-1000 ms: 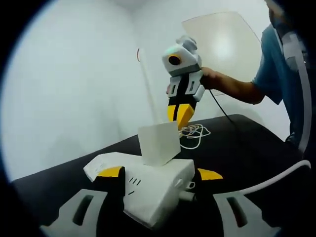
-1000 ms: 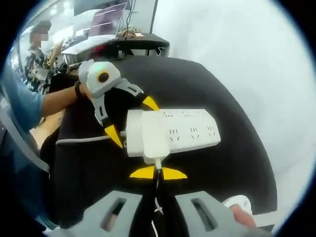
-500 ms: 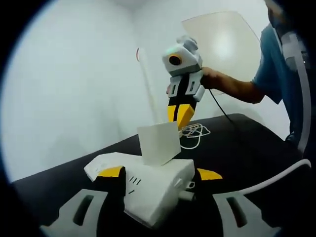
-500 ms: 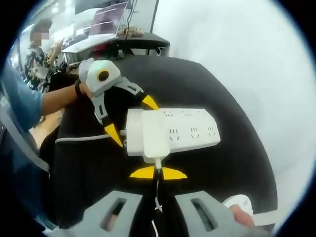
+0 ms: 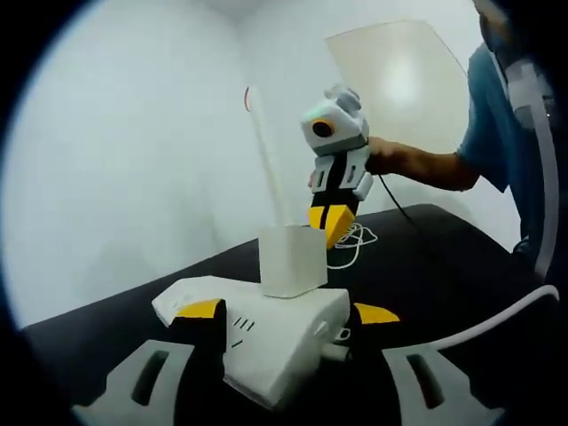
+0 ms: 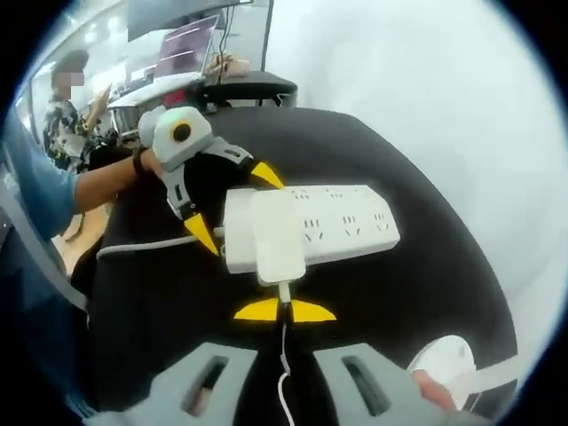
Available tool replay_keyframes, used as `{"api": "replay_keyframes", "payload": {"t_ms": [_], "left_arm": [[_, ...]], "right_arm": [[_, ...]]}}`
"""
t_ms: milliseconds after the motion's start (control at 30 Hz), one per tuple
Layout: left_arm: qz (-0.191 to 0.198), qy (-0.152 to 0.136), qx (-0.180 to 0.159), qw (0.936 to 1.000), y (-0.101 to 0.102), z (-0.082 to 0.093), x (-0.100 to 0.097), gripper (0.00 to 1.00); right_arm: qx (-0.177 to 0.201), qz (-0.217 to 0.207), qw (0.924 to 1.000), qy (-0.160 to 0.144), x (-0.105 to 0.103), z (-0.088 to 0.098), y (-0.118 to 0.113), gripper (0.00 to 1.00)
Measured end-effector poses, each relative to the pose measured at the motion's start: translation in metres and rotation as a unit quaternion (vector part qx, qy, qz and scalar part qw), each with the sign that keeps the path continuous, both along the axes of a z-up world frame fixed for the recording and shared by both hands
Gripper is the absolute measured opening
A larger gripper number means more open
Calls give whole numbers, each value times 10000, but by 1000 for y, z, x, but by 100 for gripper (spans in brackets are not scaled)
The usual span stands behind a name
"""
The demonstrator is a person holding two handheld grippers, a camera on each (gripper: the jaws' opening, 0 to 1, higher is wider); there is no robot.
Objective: Insert the desk lamp plug into the socket, turn on the power strip switch, turn on the lamp switch, then turn off the lamp switch, turn off the power strip switch, and remove the plug from the socket.
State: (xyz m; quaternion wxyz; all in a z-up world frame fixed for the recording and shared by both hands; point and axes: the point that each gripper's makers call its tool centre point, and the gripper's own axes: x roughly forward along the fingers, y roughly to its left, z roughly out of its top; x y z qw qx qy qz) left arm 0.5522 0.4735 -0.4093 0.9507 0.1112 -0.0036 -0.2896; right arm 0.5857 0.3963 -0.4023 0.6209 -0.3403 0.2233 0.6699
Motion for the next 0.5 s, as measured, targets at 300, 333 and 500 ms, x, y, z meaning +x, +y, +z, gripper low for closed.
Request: {"api": "replay_keyframes", "payload": {"t_ms": [300,333,500], "left_arm": [[3,14,7,10000,1,-1,1,53],[2,18,3,10000,2,-1,1,53],[0,21,8,10000,2,-1,2,53]], "right_arm": [[83,-25,10000,-30,-1,7,2,4],[65,-22,10000,-51,-3,7,2,4],[155,16,9999,40,-1,14,4,4]]}}
